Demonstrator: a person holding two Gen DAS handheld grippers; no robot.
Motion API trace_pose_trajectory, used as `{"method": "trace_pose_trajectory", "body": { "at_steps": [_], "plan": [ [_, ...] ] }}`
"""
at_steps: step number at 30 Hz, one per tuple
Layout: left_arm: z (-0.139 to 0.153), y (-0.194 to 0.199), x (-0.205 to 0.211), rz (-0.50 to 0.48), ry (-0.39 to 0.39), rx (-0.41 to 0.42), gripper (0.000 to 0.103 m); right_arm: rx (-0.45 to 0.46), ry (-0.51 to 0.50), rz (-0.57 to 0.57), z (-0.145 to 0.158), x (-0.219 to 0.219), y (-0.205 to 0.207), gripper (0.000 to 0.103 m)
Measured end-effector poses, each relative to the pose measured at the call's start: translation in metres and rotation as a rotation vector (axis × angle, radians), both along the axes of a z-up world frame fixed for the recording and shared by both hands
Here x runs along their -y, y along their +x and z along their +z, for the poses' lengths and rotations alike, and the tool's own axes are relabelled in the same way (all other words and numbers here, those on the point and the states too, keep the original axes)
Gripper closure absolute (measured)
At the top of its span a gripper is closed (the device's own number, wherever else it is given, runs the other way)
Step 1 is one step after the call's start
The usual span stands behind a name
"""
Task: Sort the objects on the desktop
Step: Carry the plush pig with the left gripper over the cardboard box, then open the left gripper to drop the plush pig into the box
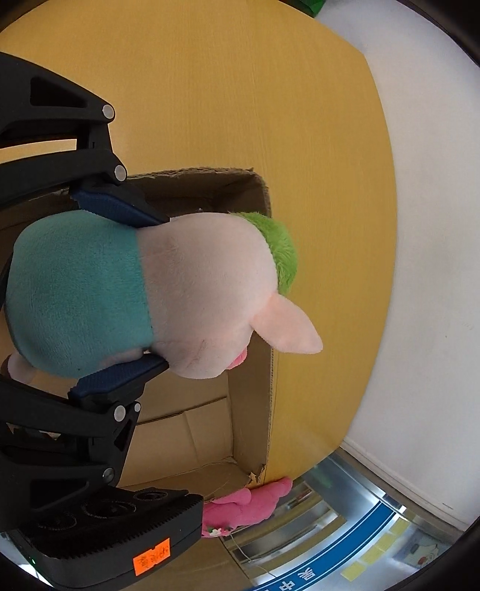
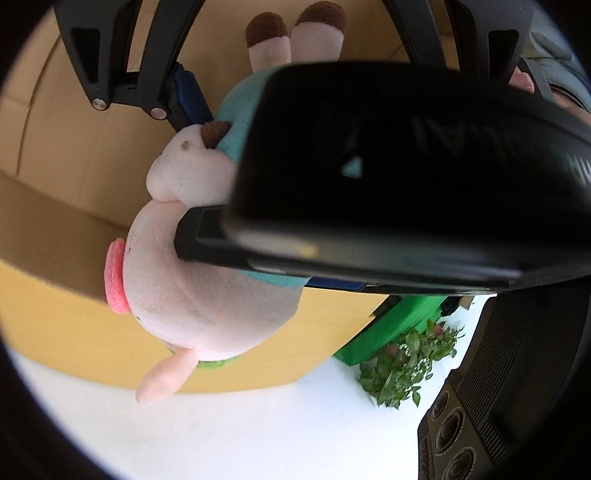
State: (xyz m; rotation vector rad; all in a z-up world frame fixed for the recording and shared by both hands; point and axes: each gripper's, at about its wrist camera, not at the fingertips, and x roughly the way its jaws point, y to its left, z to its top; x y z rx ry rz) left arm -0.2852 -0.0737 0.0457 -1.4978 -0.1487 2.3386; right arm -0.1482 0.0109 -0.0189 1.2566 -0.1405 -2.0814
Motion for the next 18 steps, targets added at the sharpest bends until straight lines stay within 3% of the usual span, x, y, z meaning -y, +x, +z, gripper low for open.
{"method": "trace_pose_trajectory", "body": {
  "at_steps": [5, 9, 14, 18],
  "plan": [
    [-0.023, -0.005, 0.010, 0.038, -0.002, 0.083, 0.028, 0.066, 0.016, 0.033, -0.017, 0.005, 0.009, 0.021],
    [-0.021, -0.003, 0.007, 0.023, 0.008, 0.059, 0.025, 0.088, 0.028, 0.015, -0.023, 0.002, 0.015, 0.017],
    [0.012, 0.013, 0.003, 0.071, -0.104, -0.070, 0.025, -0.019, 0.106, 0.009, 0.004, -0.009, 0.053, 0.016],
    [0.051, 0.051, 0.010, 0.087, -0.107, -0.214, 0.022, -0.127, 0.055, -0.011, 0.044, -0.035, 0.102, 0.016]
  ]
}}
